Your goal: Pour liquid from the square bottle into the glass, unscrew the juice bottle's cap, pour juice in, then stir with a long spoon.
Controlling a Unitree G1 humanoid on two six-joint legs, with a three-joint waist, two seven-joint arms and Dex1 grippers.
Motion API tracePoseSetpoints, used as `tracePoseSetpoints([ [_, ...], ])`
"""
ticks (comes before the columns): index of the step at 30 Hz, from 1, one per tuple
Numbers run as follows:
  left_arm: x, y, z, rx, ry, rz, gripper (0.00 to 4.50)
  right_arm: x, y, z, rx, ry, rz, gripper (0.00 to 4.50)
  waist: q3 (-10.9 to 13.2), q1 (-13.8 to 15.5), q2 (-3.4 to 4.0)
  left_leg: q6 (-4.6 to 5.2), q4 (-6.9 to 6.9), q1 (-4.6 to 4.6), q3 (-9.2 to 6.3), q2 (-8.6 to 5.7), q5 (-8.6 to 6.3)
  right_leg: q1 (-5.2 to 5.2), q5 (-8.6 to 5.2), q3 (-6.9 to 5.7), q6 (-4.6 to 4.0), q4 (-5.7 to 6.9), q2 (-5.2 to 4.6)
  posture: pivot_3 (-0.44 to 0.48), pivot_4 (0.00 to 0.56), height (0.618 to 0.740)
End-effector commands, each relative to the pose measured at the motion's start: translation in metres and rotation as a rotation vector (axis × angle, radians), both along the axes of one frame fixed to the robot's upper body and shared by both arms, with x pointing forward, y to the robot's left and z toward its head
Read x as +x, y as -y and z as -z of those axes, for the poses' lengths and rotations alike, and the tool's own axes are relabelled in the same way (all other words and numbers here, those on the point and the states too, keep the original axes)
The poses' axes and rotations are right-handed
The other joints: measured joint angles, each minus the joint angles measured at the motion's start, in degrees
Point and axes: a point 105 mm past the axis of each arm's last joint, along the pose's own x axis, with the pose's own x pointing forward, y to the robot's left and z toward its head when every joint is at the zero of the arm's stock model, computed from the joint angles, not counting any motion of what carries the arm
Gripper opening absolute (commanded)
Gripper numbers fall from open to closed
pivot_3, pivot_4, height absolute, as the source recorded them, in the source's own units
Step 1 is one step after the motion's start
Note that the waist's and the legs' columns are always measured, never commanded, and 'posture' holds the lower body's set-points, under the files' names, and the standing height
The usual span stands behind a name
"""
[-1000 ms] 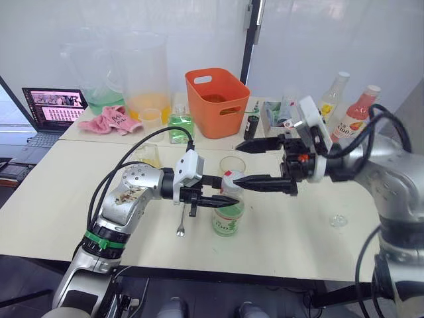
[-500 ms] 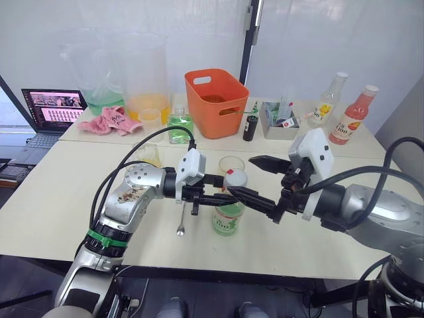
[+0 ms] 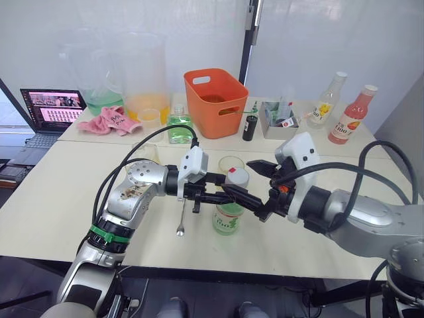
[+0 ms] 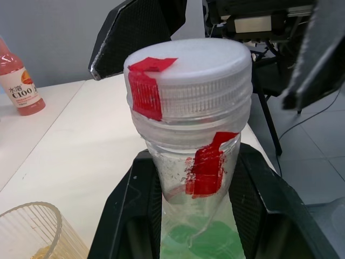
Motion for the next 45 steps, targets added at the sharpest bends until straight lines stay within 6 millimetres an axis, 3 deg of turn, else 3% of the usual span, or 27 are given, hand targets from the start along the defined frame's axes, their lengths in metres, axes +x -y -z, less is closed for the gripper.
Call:
tracePoseSetpoints([
  [1, 0.002, 0.003, -0.008, 0.007, 0.047, -0.011, 1.31, -0.002, -0.001, -0.01, 0.033, 0.03, 0.005, 4.47, 0.0, 0.0, 0.0, 0.0, 0.0, 0.0, 0.0, 0.0, 0.0, 0.0, 0.0, 0.0, 0.0, 0.0, 0.0, 0.0, 0.15, 0.739],
  [2, 0.002, 0.002, -0.008, 0.007, 0.047, -0.011, 1.31, -0.002, -0.001, -0.01, 0.034, 0.029, 0.007, 4.47, 0.0, 0.0, 0.0, 0.0, 0.0, 0.0, 0.0, 0.0, 0.0, 0.0, 0.0, 0.0, 0.0, -0.01, 0.0, 0.0, 0.15, 0.739],
  [5, 0.002, 0.002, -0.008, 0.008, 0.048, -0.011, 1.31, -0.002, -0.002, -0.01, 0.039, 0.027, 0.011, 3.72, 0.0, 0.0, 0.0, 0.0, 0.0, 0.0, 0.0, 0.0, 0.0, 0.0, 0.0, 0.0, 0.0, -0.01, 0.0, 0.0, 0.15, 0.739],
  [10, 0.003, 0.001, -0.008, 0.01, 0.049, -0.013, 1.31, -0.002, -0.003, -0.01, 0.046, 0.023, 0.014, 2.02, 0.0, 0.0, 0.0, 0.0, 0.0, -0.01, 0.0, 0.01, 0.0, 0.0, 0.0, 0.0, 0.0, -0.01, 0.0, 0.0, 0.15, 0.739],
  [12, 0.003, 0.001, -0.008, 0.011, 0.049, -0.014, 1.31, -0.002, -0.003, -0.01, 0.045, 0.022, 0.014, 1.65, 0.0, 0.0, 0.0, 0.0, 0.0, -0.01, 0.0, 0.01, 0.0, 0.0, 0.0, 0.0, 0.0, -0.02, 0.0, 0.0, 0.15, 0.739],
  [22, 0.003, 0.0, -0.007, 0.017, 0.046, -0.019, 1.31, -0.002, -0.005, -0.011, 0.04, 0.045, -0.028, 1.65, 0.0, -0.1, 0.0, 0.0, 0.0, -0.01, 0.0, 0.02, 0.0, -0.01, 0.0, 0.0, 0.0, -0.02, 0.0, 0.0, 0.15, 0.739],
  [28, 0.002, 0.001, -0.006, 0.023, 0.039, -0.002, 1.31, -0.013, -0.007, -0.003, 0.0, 0.014, -0.357, 1.65, 0.0, 0.0, 0.0, 0.01, 0.0, -0.01, 0.0, 0.01, 0.0, 0.0, 0.0, 0.0, 0.0, -0.03, 0.0, 0.0, 0.15, 0.739],
  [36, -0.002, -0.001, -0.008, 0.011, 0.036, 0.035, 1.31, 0.014, 0.002, -0.003, -0.162, -0.065, -0.839, 1.65, 0.0, -0.4, 0.01, 0.02, 0.01, 0.06, 0.01, 0.04, -0.01, -0.03, -0.01, 0.04, -0.02, 0.0, 0.1, 0.0, 0.15, 0.739],
  [41, -0.003, -0.002, -0.009, -0.002, 0.036, 0.021, 1.31, 0.039, -0.008, -0.008, -0.219, -0.054, -0.985, 1.65, 0.0, -0.2, 0.02, 0.04, -0.02, 0.0, 0.03, 0.05, -0.02, -0.12, -0.03, 0.03, -0.05, 0.01, 0.12, 0.0, 0.15, 0.739],
  [45, -0.004, -0.003, -0.009, -0.008, 0.037, 0.011, 1.31, 0.043, -0.012, -0.007, -0.254, -0.057, -1.057, 1.65, 0.0, 0.2, 0.02, 0.04, -0.01, -0.01, 0.03, 0.04, -0.03, -0.1, -0.03, 0.02, -0.04, 0.05, 0.11, 0.0, 0.15, 0.739],
])
